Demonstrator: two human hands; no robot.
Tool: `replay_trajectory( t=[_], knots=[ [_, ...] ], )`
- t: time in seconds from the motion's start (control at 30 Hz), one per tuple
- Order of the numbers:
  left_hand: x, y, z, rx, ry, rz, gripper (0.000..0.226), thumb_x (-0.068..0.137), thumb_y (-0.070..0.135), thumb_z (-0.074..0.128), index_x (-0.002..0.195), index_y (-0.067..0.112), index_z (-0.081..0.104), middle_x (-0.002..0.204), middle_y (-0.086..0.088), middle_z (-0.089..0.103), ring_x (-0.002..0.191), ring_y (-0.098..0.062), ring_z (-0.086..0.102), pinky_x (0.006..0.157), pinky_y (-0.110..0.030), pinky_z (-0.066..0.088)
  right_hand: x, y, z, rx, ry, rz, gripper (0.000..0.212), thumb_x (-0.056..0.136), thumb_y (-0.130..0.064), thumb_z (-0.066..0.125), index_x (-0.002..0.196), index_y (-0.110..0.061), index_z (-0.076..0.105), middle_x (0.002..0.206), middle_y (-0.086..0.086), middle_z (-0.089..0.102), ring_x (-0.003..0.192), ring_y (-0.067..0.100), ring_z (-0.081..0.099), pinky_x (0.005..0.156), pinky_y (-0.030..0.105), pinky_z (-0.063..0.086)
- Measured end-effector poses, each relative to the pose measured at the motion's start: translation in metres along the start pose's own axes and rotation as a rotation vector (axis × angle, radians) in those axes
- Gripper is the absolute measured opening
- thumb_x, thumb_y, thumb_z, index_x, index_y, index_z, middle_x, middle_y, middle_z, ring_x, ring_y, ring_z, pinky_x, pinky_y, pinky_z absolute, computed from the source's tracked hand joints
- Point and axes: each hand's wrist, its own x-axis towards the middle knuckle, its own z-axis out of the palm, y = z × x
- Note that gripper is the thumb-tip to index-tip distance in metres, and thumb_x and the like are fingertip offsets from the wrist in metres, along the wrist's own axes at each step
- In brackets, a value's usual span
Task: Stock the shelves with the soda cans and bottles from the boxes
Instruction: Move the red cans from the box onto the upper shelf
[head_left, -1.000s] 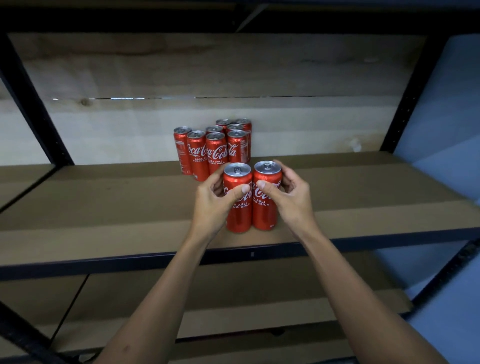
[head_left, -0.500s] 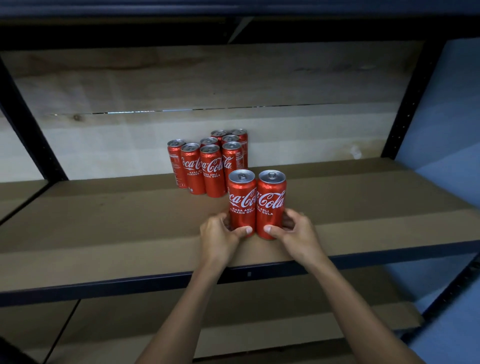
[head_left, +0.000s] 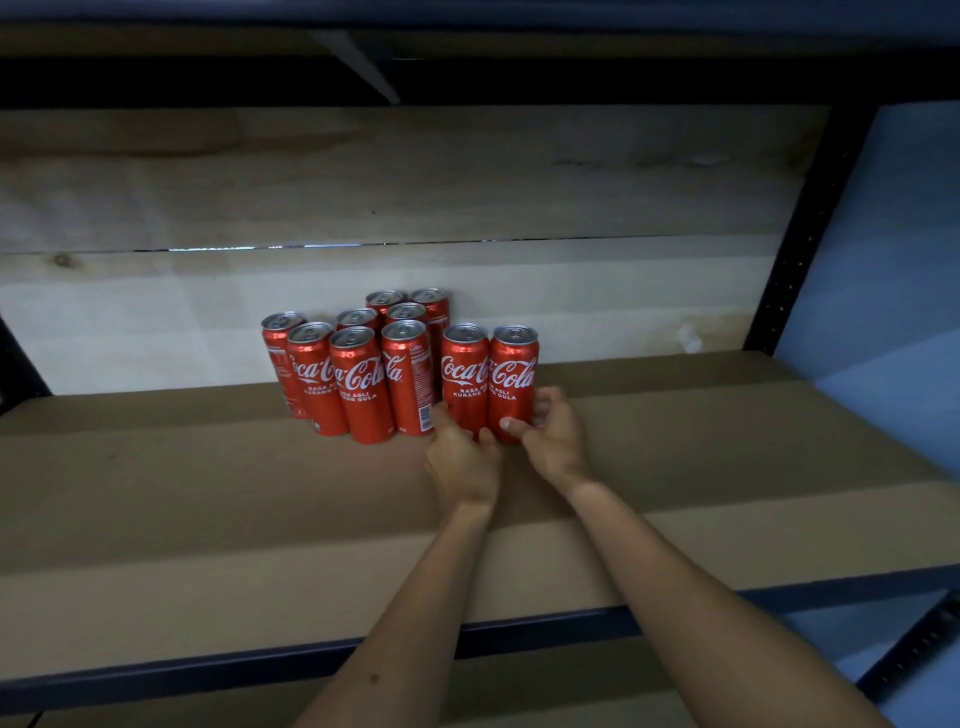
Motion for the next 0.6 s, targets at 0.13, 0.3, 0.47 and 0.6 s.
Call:
replay_trajectory(
  t=[0.13,0.3,0.47,0.6],
  knots=[
    [0.011,0.005,0.014,-0.075,-0.007,-0.017,0.051,0.084,0.003,0.061,0.131,0.0,0.042,0.105,-0.018,0.066,0.1,-0.037,0.062,0.081,-0.033,0.044,0.039,0.01,0.018,0.0,-0.01,0.013,0.051,0.066,-0.016,0.085,0.109,-0.017,0.058,0.108,0.005,0.07,0.097,0.022,0.068,0.092,0.043,0.054],
    [0.03,0.003,0.025,-0.001,-0.103,0.016,0.067,0.087,0.012,0.06,0.145,0.003,0.028,0.118,-0.022,0.062,0.106,-0.037,0.061,0.089,-0.037,0.049,0.059,0.0,0.033,-0.104,-0.007,0.008,0.051,0.076,-0.021,0.081,0.122,-0.012,0.06,0.12,0.01,0.069,0.108,0.027,0.067,0.097,0.04,0.052],
    [0.043,0.008,0.031,0.033,-0.209,-0.004,0.073,0.09,0.015,0.06,0.151,0.006,0.021,0.121,-0.018,0.063,0.106,-0.031,0.063,0.096,-0.041,0.05,0.073,-0.001,0.046,-0.057,0.022,0.028,0.05,0.082,-0.015,0.077,0.13,-0.013,0.059,0.126,0.01,0.066,0.116,0.027,0.063,0.1,0.035,0.047],
    [0.047,0.006,0.03,0.036,-0.295,-0.015,0.078,0.091,0.005,0.057,0.155,0.009,0.012,0.129,-0.017,0.059,0.115,-0.028,0.059,0.101,-0.036,0.047,0.082,-0.004,0.052,-0.004,0.008,0.045,0.048,0.087,-0.013,0.072,0.132,-0.012,0.057,0.129,0.011,0.064,0.119,0.029,0.061,0.102,0.04,0.046]
  ],
)
